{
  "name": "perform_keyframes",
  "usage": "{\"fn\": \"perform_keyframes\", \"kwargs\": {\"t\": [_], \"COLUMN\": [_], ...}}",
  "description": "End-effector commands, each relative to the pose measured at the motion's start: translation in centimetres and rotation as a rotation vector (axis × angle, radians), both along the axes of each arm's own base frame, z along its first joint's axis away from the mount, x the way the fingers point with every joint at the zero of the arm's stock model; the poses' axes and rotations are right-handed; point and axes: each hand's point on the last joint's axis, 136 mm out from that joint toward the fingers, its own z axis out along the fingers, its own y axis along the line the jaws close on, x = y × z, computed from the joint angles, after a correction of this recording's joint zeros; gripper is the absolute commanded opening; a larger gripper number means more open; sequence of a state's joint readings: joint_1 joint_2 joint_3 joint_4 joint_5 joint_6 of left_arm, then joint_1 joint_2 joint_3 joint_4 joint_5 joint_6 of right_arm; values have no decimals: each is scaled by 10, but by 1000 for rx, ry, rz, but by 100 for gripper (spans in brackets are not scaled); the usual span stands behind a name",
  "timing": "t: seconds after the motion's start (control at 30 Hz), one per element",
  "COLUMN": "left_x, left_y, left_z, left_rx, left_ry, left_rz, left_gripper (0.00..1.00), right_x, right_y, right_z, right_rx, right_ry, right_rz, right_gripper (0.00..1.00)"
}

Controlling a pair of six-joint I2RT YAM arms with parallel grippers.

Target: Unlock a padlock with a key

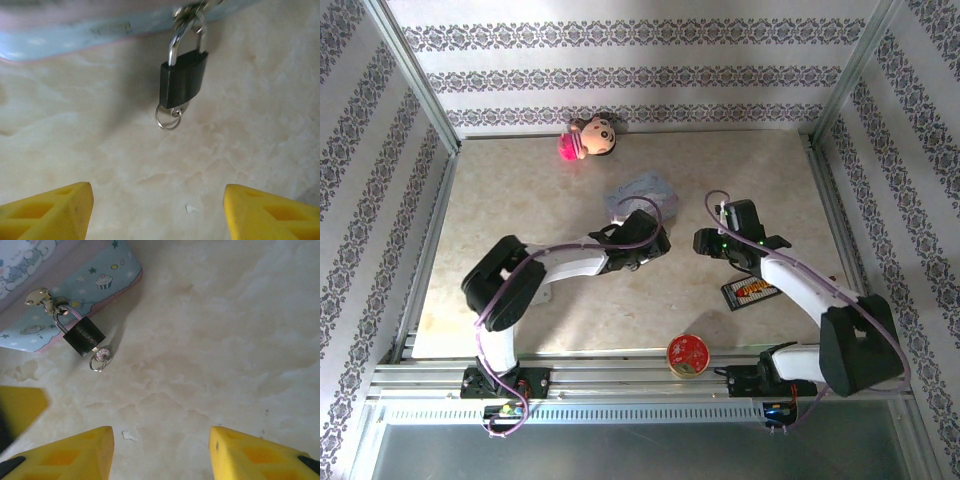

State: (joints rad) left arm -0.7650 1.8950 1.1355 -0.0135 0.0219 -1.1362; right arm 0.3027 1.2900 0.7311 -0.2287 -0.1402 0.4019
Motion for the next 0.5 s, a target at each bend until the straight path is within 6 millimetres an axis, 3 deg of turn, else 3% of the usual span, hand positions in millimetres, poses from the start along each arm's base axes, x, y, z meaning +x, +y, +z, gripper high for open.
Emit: {"fn": "perform_keyframes", "kwargs": {"t": [0.0,0.1,0.47], "left_x": [24,34,80], "left_y": [-15,-14,-18], "left_z": [4,-7,-14], "left_rx": [-79,-73,-113], "left_ry": [-68,-93,-212], "left_rz": [74,113,177], "left_gripper": [69,70,62], "right_x": [-13,-16,-14], "right_y": [-17,-19,-22], "right_z": [-9,-4,9], "right_rx": [-54,-36,-12], "right_ry": [11,-15,-70], "right_rz": [-28,-43,-72], "right_gripper": [53,54,55]}}
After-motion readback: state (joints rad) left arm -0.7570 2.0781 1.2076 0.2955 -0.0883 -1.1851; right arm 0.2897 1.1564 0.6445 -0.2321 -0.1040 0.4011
